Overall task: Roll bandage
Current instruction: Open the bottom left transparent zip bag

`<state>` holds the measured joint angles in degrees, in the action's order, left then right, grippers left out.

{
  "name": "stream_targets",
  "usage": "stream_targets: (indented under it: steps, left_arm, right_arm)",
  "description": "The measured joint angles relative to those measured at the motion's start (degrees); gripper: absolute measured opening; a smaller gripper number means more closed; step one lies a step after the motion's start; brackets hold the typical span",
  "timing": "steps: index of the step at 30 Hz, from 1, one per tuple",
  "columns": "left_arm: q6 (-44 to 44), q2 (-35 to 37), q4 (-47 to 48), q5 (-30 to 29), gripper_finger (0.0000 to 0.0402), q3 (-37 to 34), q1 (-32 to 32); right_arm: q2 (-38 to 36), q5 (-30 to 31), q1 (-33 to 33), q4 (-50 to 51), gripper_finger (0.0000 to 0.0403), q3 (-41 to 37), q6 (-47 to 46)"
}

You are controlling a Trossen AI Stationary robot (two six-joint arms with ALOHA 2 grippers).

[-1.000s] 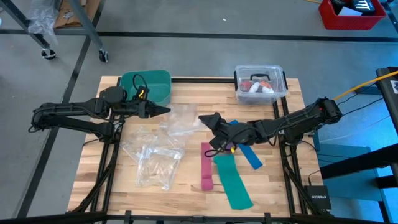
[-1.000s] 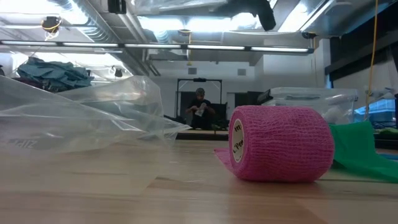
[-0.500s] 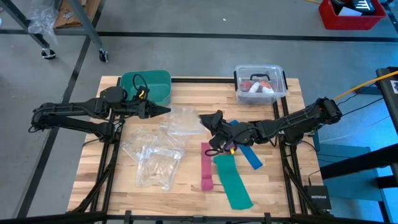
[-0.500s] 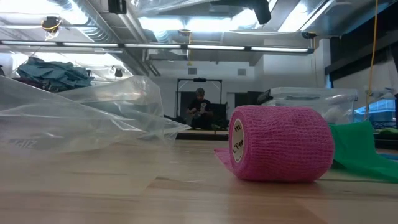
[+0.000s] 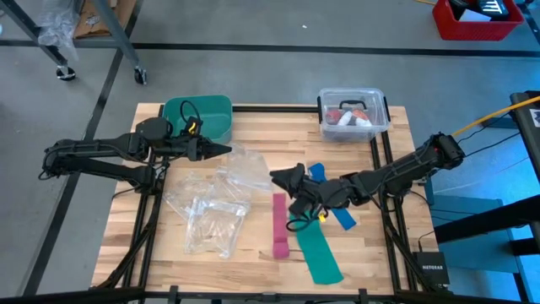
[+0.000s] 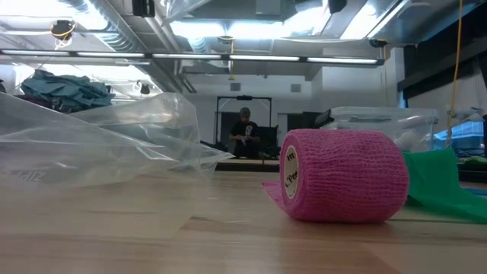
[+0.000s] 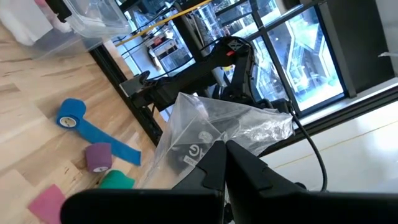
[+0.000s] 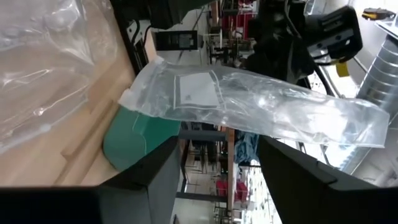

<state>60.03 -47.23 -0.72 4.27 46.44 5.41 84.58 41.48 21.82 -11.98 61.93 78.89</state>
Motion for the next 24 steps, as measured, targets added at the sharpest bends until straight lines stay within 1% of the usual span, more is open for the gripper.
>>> stream_targets:
  steps: [7, 12, 19, 24]
  left_arm:
    - [-1.93, -0.01, -0.26, -0.14, 0.0000, -0.01, -0.01]
    - [-4.80, 0.00, -2.39, -0.20, 0.0000, -0.02, 0.00]
    - [-16.07, 0.00, -3.25, -0.12, 0.0000, -0.04, -0.01]
    - [-20.27, 0.00, -3.27, 0.00, 0.0000, -0.04, -0.13]
  right_arm:
    - [0.00, -1.60, -0.01, -1.10, 0.0218, 0.00, -1.07]
    - [0.00, -1.60, 0.72, -1.14, 0.0217, 0.00, -6.74]
    - [-0.02, -1.62, 0.64, -1.27, 0.0217, 0.00, -25.69]
    - [-0.02, -1.62, 0.66, -1.22, 0.0218, 0.00, -36.45]
